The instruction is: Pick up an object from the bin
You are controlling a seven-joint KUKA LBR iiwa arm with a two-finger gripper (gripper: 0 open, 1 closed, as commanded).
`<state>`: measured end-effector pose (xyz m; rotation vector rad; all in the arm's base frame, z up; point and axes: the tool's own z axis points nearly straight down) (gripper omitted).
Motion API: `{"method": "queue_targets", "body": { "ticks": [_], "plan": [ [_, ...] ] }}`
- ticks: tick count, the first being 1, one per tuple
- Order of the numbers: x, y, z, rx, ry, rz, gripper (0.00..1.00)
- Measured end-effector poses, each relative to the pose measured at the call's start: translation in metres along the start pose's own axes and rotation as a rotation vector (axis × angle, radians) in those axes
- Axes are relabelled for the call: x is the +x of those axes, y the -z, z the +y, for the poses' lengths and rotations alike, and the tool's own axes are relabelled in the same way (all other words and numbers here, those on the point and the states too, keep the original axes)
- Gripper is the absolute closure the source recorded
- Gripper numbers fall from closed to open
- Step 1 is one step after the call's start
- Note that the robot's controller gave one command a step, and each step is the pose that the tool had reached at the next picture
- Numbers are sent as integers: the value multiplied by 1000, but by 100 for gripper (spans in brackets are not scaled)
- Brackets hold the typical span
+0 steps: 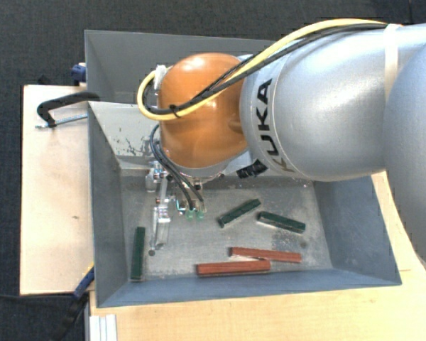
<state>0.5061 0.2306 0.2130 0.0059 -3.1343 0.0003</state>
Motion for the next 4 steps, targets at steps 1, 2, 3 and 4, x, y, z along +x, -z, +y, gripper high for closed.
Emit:
{"method": "queue_targets", "body": {
  "ticks": [1, 2, 3, 4],
  "plan": [
    [-2, 4, -1, -2, -3, -8, 0],
    [-5, -36, 1, -2, 104, -11, 0],
    [-3, -108, -6, -1, 207, -12, 0],
    [-19, -134, -2, -2, 504, -12, 100]
  ]
}}
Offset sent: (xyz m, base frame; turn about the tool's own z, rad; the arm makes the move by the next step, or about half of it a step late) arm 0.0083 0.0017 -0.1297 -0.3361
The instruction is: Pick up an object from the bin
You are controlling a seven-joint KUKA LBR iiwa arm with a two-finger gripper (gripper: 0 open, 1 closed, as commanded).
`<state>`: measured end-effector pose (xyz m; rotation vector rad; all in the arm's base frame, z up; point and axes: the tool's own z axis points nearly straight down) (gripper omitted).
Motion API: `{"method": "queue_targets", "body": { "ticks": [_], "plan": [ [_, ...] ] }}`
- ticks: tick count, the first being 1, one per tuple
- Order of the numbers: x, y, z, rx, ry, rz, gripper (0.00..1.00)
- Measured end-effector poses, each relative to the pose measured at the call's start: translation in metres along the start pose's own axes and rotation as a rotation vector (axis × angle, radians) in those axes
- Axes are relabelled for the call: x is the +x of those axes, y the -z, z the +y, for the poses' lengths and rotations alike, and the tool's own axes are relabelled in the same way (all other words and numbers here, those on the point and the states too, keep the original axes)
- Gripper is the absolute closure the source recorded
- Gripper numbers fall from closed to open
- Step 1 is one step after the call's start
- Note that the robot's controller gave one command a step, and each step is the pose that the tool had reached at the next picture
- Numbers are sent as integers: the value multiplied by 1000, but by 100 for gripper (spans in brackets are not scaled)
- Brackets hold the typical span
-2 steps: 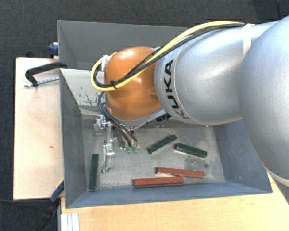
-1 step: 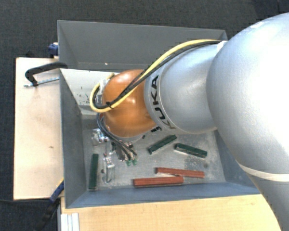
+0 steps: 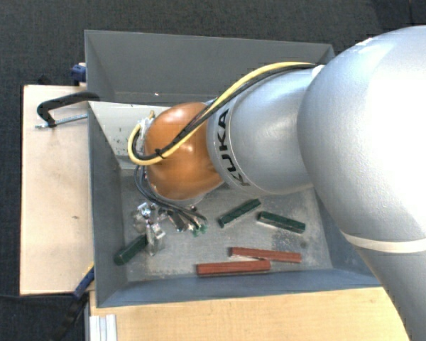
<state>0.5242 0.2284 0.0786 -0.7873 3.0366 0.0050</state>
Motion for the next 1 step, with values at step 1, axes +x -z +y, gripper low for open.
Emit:
{"method": "queue_targets", "body": {
  "ticks": [1],
  "plan": [
    [0, 0, 0, 0, 0, 1, 100]
  ]
}}
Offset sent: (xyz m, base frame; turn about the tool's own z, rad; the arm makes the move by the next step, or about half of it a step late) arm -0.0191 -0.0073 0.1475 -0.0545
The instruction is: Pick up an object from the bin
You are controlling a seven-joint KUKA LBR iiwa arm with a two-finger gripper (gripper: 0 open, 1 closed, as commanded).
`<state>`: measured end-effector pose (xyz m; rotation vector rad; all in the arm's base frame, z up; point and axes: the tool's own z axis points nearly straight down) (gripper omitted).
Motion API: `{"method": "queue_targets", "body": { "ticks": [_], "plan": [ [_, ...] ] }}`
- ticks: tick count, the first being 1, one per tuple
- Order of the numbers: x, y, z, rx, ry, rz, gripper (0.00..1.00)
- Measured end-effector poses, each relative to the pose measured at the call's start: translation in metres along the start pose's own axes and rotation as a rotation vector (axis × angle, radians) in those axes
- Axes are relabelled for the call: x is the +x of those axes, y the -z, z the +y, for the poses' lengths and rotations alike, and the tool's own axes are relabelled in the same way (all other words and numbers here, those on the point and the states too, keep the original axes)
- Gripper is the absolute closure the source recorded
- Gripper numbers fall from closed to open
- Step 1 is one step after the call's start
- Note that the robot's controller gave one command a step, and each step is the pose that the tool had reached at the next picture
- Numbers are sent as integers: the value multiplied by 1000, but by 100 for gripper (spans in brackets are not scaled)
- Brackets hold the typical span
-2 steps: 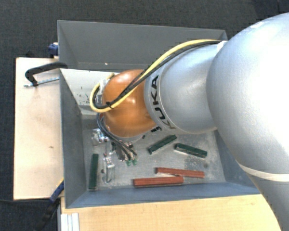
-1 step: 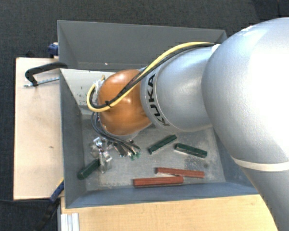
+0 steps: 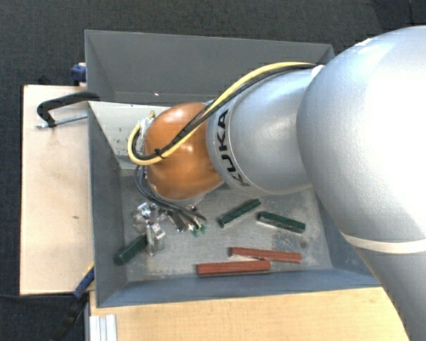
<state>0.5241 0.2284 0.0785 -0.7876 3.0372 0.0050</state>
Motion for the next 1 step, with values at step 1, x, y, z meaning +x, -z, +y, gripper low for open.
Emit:
{"method": "queue_targets", "body": {
  "ticks": [1],
  "plan": [
    [18, 149, 4, 1, 54, -2, 100]
  ]
}}
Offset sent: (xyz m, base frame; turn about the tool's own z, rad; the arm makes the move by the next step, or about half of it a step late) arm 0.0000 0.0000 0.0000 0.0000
